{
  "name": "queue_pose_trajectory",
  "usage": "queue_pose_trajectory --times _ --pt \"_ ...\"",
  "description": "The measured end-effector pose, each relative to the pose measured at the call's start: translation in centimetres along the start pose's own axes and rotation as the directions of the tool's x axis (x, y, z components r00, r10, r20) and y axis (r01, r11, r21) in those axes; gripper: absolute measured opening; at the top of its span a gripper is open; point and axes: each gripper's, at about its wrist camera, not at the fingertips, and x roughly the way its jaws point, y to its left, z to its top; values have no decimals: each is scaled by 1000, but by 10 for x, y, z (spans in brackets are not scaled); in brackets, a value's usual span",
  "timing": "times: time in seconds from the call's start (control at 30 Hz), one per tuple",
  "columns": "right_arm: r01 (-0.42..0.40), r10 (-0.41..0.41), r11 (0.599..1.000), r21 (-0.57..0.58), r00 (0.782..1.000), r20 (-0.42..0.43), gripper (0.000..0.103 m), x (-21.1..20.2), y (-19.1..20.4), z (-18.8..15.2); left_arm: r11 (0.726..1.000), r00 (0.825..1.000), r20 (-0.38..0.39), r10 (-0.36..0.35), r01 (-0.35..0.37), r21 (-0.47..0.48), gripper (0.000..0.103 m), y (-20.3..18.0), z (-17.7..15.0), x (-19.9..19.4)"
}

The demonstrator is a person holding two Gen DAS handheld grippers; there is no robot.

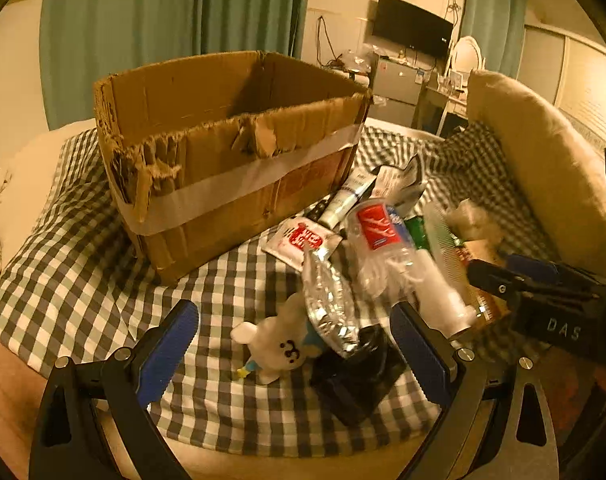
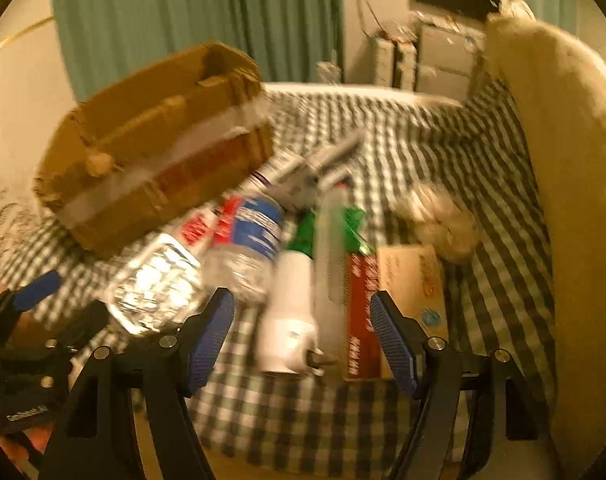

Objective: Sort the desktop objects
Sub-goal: 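Grasp the silver foil packet with the left tool while the right tool reaches the white comb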

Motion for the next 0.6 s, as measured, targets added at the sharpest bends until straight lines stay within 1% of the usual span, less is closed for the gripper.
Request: queue_pose_trajectory --times 0.1,0.23,0.33,0.4,0.5,0.53,0.6 --pt "-3 5 999 50 1000 -25 70 6 -10 1 1000 1000 -16 -8 7 -4 99 1 -2 10" --pt "4 -2 999 40 999 -43 70 13 -9 1 1000 1000 -20 -18 18 11 99 -1 5 24" --pt "5 -3 999 39 998 -61 70 23 -9 6 998 999 -13 -45 46 32 99 -7 14 35" --pt "9 -6 999 45 998 -60 70 31 -12 13 996 997 -16 -70 70 50 99 -11 19 44" --pt "2 0 999 50 999 -50 70 40 -16 23 992 994 3 -105 105 74 99 -14 22 51" --pt "8 -6 999 47 999 -46 70 45 -17 27 991 994 8 -112 111 79 98 -15 22 52" --pt "20 -18 999 39 999 -40 70 52 -17 35 991 995 27 -98 95 94 94 -15 20 52"
